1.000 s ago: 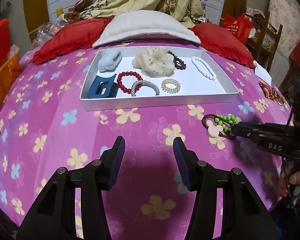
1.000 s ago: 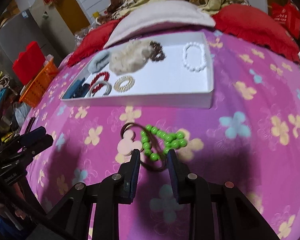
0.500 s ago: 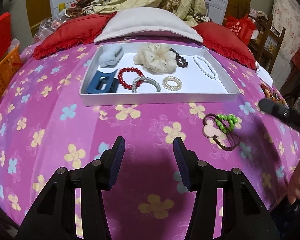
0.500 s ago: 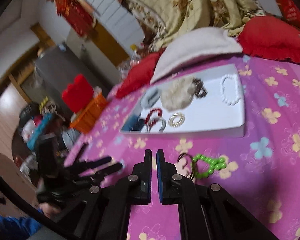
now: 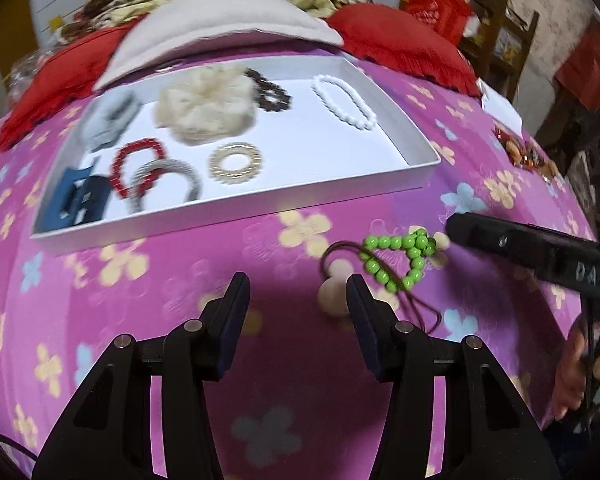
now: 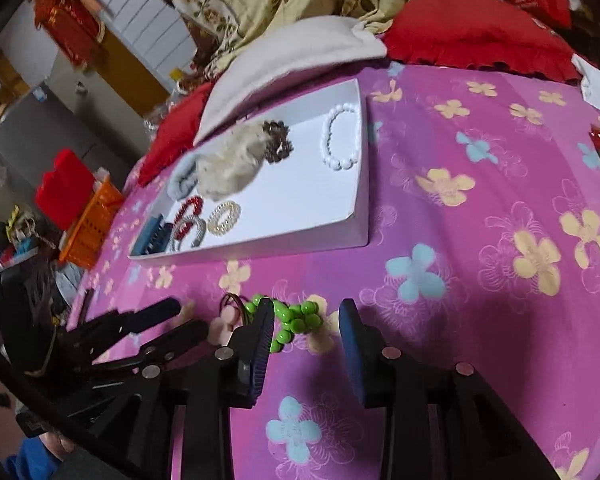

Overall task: Organize jewelry
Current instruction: 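Grasp the green bead bracelet with the right tool while the left grasps the pink mouse hair tie, then carry the green bracelet and mouse hair tie over the tray and lower them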

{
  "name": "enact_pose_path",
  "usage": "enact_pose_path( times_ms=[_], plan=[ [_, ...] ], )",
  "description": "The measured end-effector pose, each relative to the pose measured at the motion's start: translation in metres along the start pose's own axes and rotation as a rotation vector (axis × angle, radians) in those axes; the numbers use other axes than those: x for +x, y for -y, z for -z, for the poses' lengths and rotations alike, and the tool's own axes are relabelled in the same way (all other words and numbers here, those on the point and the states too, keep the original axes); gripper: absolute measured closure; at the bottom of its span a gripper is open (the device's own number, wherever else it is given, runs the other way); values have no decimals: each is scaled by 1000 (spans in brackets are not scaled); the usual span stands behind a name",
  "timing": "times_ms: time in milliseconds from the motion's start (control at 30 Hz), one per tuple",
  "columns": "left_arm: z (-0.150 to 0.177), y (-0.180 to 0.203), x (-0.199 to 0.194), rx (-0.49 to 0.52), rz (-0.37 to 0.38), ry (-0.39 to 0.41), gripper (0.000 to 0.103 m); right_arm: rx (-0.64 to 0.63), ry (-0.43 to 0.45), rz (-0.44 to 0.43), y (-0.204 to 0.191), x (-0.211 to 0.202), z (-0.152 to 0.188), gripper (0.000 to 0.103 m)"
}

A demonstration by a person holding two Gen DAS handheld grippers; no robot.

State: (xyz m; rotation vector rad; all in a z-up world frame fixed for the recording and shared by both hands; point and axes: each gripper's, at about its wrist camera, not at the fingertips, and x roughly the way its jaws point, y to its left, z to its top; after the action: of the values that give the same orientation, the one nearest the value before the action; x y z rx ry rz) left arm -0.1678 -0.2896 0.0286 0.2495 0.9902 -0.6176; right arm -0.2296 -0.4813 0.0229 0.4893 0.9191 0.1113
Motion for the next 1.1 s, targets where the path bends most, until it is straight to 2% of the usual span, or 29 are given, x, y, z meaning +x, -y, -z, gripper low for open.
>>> enact_pose_path(
  times_ms=[167, 200, 233, 467, 600, 767, 800, 867, 1000, 1100],
  plan=[
    [-8, 6, 14, 25, 20, -15, 54, -38, -18, 1, -2, 9, 2, 71],
    [-8, 5, 17, 21, 39, -28, 63, -40, -18, 3, -2, 10, 3, 71],
    [-8, 4, 16, 17, 28, -18, 87, -45, -18, 6, -3, 11, 3, 71],
    [7, -17, 5, 3, -25, -23, 87, -122, -38, 46, -18, 21, 6, 71],
    [22, -35, -5, -35, -15, -21, 87, -182, -29, 87, -28, 25, 9, 69],
    [27, -31, -6, -16, -34, 4, 86, -305, -13, 188, -48, 33, 18, 69],
    [27, -28, -6, -6, -48, 9, 85, -321, -12, 201, -50, 34, 19, 71],
    [28, -24, -5, 2, -58, 21, 84, -354, -13, 218, -56, 37, 21, 86],
    [30, -23, -6, -15, -48, 24, 88, -331, -11, 179, -56, 35, 21, 89],
    [30, -25, -9, -34, -35, 20, 88, -303, 24, 144, -56, 27, 18, 95]
  ],
)
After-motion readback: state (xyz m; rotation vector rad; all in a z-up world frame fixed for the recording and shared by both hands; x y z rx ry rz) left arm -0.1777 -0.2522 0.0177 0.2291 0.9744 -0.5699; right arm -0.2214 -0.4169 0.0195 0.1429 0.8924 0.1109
